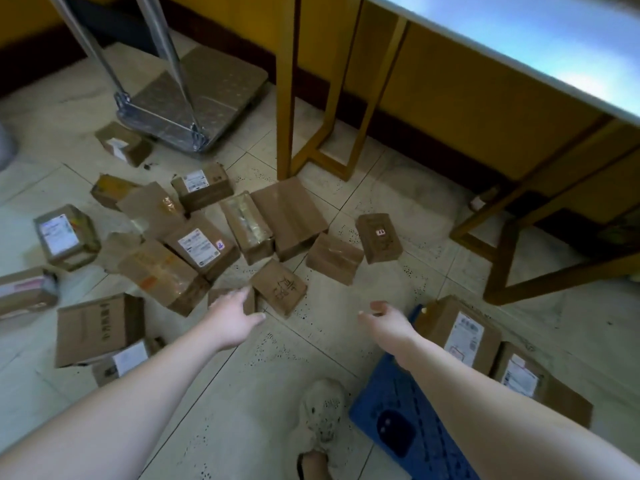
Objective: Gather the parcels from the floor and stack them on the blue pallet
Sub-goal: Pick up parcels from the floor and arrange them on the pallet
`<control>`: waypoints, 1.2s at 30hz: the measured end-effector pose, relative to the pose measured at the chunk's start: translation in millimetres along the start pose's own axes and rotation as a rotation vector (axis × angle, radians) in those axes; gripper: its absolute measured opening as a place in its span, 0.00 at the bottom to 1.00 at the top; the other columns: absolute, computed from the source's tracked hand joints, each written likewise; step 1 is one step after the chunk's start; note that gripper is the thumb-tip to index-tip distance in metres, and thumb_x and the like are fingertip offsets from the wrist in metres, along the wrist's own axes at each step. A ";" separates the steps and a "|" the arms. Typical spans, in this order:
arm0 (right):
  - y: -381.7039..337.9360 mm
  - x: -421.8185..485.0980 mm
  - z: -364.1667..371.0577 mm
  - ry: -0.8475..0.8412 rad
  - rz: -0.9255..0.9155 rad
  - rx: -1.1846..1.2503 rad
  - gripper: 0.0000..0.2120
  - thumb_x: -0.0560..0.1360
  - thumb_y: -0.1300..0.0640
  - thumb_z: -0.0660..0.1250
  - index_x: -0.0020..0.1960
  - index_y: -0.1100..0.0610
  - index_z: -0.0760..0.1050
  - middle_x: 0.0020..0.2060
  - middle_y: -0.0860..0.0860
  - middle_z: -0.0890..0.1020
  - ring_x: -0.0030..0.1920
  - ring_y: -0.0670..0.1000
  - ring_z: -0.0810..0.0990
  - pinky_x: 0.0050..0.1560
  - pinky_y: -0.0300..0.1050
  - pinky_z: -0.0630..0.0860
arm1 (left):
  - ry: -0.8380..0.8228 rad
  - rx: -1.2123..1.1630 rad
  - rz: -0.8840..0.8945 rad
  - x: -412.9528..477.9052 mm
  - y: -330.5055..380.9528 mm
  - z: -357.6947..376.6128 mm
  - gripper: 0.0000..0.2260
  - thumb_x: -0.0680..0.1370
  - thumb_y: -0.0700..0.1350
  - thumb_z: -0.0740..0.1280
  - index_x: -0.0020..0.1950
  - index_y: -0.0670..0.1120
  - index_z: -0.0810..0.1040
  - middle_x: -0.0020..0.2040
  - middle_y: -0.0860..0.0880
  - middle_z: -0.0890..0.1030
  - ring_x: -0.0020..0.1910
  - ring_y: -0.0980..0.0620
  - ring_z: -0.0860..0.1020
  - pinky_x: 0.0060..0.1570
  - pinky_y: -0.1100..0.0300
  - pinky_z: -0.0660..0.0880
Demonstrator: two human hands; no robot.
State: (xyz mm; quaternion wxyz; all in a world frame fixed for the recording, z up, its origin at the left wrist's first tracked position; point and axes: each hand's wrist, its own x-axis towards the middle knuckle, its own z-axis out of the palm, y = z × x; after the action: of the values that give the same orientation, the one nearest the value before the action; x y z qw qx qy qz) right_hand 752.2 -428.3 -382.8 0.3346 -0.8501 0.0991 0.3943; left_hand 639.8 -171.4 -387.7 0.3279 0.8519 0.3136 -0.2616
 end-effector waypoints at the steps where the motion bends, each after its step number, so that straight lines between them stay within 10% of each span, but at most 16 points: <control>1: -3.6 8.8 -4.7 0.005 0.014 0.018 0.26 0.78 0.47 0.64 0.72 0.53 0.62 0.61 0.52 0.74 0.38 0.42 0.73 0.33 0.34 0.71 | -0.008 -0.012 0.001 11.0 7.4 -1.3 0.34 0.76 0.55 0.66 0.77 0.48 0.54 0.76 0.46 0.59 0.74 0.44 0.59 0.72 0.49 0.58; 5: -25.6 62.9 -32.6 0.054 0.021 0.008 0.26 0.77 0.47 0.64 0.72 0.54 0.63 0.67 0.54 0.71 0.60 0.54 0.74 0.53 0.41 0.71 | -0.024 -0.041 0.021 70.9 46.1 -11.2 0.33 0.76 0.52 0.67 0.76 0.49 0.56 0.75 0.44 0.62 0.69 0.45 0.66 0.66 0.52 0.66; 15: -52.5 213.9 -69.9 0.076 0.022 0.014 0.29 0.76 0.49 0.65 0.73 0.57 0.62 0.69 0.55 0.70 0.59 0.53 0.74 0.49 0.40 0.71 | -0.080 -0.124 0.087 226.7 129.9 9.1 0.28 0.77 0.51 0.65 0.75 0.56 0.58 0.65 0.45 0.72 0.40 0.58 0.76 0.31 0.75 0.67; 19: -42.2 263.0 -41.7 0.036 0.051 0.035 0.30 0.76 0.48 0.66 0.73 0.59 0.63 0.69 0.57 0.70 0.65 0.56 0.72 0.61 0.45 0.70 | -0.156 -0.114 0.057 278.0 126.6 39.8 0.29 0.77 0.52 0.65 0.75 0.51 0.59 0.69 0.44 0.71 0.61 0.45 0.74 0.49 0.63 0.67; 23: -31.4 317.2 -14.0 0.037 0.068 0.054 0.28 0.77 0.48 0.64 0.70 0.63 0.65 0.66 0.58 0.72 0.63 0.56 0.73 0.57 0.46 0.70 | -0.153 -0.157 0.127 343.7 130.1 68.6 0.25 0.78 0.47 0.65 0.74 0.49 0.63 0.59 0.49 0.75 0.43 0.57 0.73 0.32 0.72 0.66; 27: -12.6 371.9 15.5 0.031 0.095 0.109 0.27 0.78 0.51 0.64 0.73 0.61 0.61 0.67 0.58 0.71 0.63 0.57 0.73 0.58 0.48 0.70 | -0.186 -0.211 0.129 402.8 123.3 104.6 0.22 0.78 0.42 0.64 0.72 0.42 0.65 0.63 0.43 0.75 0.55 0.46 0.75 0.55 0.57 0.73; 31: 9.9 409.1 40.4 -0.047 0.133 0.365 0.30 0.73 0.53 0.69 0.71 0.53 0.60 0.64 0.51 0.71 0.57 0.51 0.73 0.53 0.47 0.74 | -0.236 -0.336 -0.005 432.4 115.7 137.8 0.19 0.78 0.46 0.64 0.68 0.43 0.69 0.48 0.49 0.75 0.44 0.52 0.73 0.50 0.54 0.70; 36: 26.0 415.0 44.5 0.036 0.164 0.493 0.27 0.74 0.49 0.69 0.69 0.48 0.62 0.60 0.49 0.74 0.54 0.49 0.75 0.52 0.49 0.75 | -0.259 -0.490 -0.026 435.6 106.4 149.9 0.26 0.76 0.53 0.66 0.71 0.53 0.61 0.60 0.49 0.74 0.56 0.46 0.75 0.53 0.50 0.76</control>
State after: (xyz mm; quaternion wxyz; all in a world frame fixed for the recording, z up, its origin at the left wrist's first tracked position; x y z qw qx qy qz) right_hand 991.8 -379.5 -722.0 0.4967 -0.7390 0.2666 0.3688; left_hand 969.3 -184.3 -726.5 0.5581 0.7025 0.3341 -0.2887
